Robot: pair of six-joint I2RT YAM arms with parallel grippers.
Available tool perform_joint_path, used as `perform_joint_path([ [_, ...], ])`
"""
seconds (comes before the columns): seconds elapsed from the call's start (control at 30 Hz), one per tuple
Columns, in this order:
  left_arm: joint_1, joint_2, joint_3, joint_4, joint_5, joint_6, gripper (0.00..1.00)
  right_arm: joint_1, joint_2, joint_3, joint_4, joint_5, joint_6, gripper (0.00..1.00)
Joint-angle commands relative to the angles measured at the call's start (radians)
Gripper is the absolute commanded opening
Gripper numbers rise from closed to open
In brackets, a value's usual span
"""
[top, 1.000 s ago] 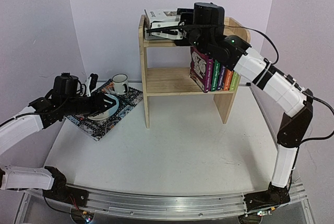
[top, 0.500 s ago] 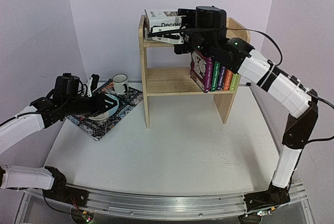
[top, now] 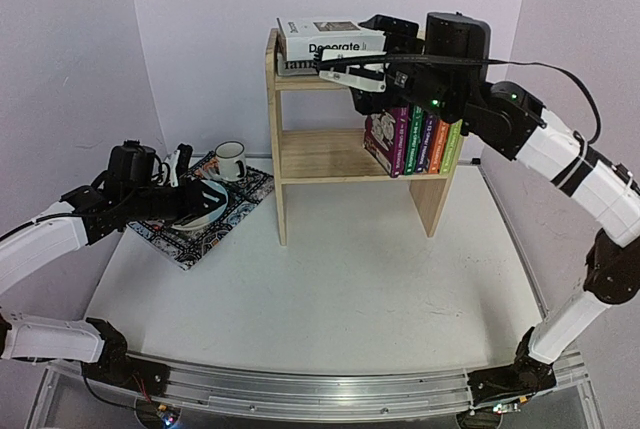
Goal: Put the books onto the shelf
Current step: Place the book on the book pile on the shelf, then adjust the book at the book pile on the shelf.
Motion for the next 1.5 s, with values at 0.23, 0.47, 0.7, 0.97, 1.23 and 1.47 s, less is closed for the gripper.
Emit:
perform_joint_path([
  [0.23,0.002,-0.03,-0.015,0.044,0.007,-0.014,0.36,0.01,-0.24,-0.168,0.066,-0.151,0.462,0.98],
  [0.47,0.002,-0.037,-0.023,0.049,0.009,-0.018,0.36,0.01,-0.258,-0.155,0.022,-0.107,0.76,0.98],
  [0.7,0.002,-0.052,-0.036,0.05,0.015,-0.019,0.36,0.01,-0.233,-0.126,-0.006,0.014,0.937,0.98],
  [0.97,0.002,-0.065,-0.047,0.055,0.018,-0.023,0.36,0.01,-0.208,-0.035,-0.05,0.131,1.103,0.98],
  [1.23,0.002,-0.042,-0.059,0.064,0.02,-0.02,0.36,0.01,-0.079,0.117,-0.148,0.22,1.082,0.98],
  [1.47,0.002,-0.056,-0.072,0.067,0.016,-0.023,0.36,0.002,-0.022,0.171,-0.18,0.232,1.098,0.98],
])
